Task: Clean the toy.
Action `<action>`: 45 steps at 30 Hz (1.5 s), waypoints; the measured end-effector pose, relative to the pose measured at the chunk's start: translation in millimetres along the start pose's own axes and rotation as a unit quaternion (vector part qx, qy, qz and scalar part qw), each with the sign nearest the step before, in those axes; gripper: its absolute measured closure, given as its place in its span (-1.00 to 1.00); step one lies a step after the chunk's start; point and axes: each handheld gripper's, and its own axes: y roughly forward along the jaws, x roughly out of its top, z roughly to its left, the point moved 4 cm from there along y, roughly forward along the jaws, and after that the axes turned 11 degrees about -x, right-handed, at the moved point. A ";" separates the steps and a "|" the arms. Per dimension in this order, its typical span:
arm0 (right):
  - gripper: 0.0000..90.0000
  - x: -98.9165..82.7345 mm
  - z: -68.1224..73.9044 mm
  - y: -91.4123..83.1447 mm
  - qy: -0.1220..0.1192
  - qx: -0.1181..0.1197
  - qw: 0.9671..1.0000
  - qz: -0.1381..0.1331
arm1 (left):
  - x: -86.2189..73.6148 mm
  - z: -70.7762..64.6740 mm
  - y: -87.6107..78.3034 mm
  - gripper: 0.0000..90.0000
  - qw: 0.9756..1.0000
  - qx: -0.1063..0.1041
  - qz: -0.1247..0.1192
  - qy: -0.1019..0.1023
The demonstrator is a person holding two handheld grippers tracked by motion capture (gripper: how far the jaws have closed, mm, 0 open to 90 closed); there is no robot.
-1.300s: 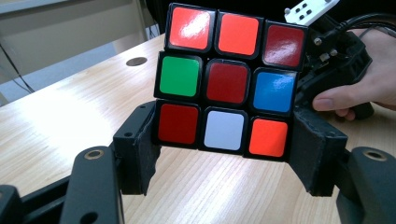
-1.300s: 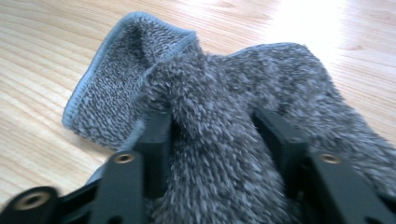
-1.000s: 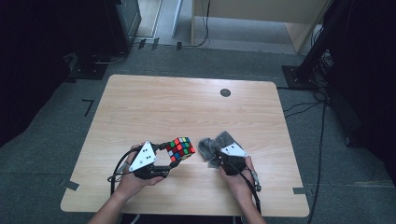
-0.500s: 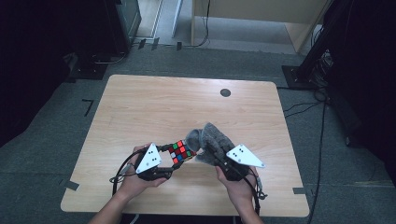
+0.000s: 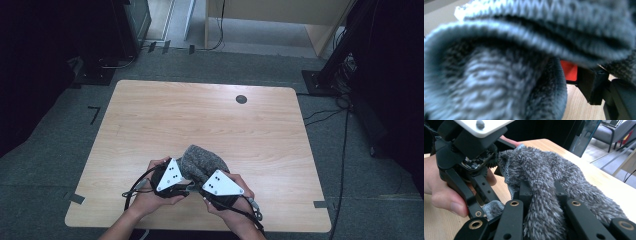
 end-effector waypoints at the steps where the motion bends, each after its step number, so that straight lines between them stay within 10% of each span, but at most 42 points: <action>1: 0.71 -0.1 -1.1 -0.7 0.003 -0.001 1.000 0.001 | 0.6 -0.2 0.0 -0.24 1.000 0.000 -0.001 -0.001; 9: 0.70 2.5 -16.7 -6.9 0.021 -0.027 0.999 -0.008 | 0.7 2.8 -3.7 -0.24 1.000 0.003 -0.004 -0.003; 17: 0.68 4.9 4.3 -7.6 0.000 0.016 1.000 -0.003 | 1.8 5.2 -7.0 -0.24 1.000 0.003 -0.015 -0.013; 25: 0.63 3.0 -47.5 -15.4 0.115 -0.033 0.993 -0.016 | 4.1 7.7 -14.6 -0.24 0.998 -0.013 -0.049 -0.023; 28: 0.64 -3.1 -58.6 -16.1 0.157 -0.002 0.987 -0.023 | 6.2 10.1 -19.3 -0.24 0.997 -0.017 -0.064 -0.031; 31: 0.65 -8.3 -54.9 -10.5 0.161 0.031 0.986 -0.021 | 6.9 12.2 -23.5 -0.24 0.996 -0.028 -0.080 -0.041; 37: 0.65 -24.3 -67.6 -1.3 0.175 0.009 0.984 0.022 | 7.5 14.5 -26.6 -0.24 0.995 -0.027 -0.088 -0.043; 45: 0.65 -8.1 -56.7 -11.1 0.155 0.043 0.987 -0.026 | 8.3 13.0 -25.6 -0.24 0.996 -0.018 -0.077 -0.034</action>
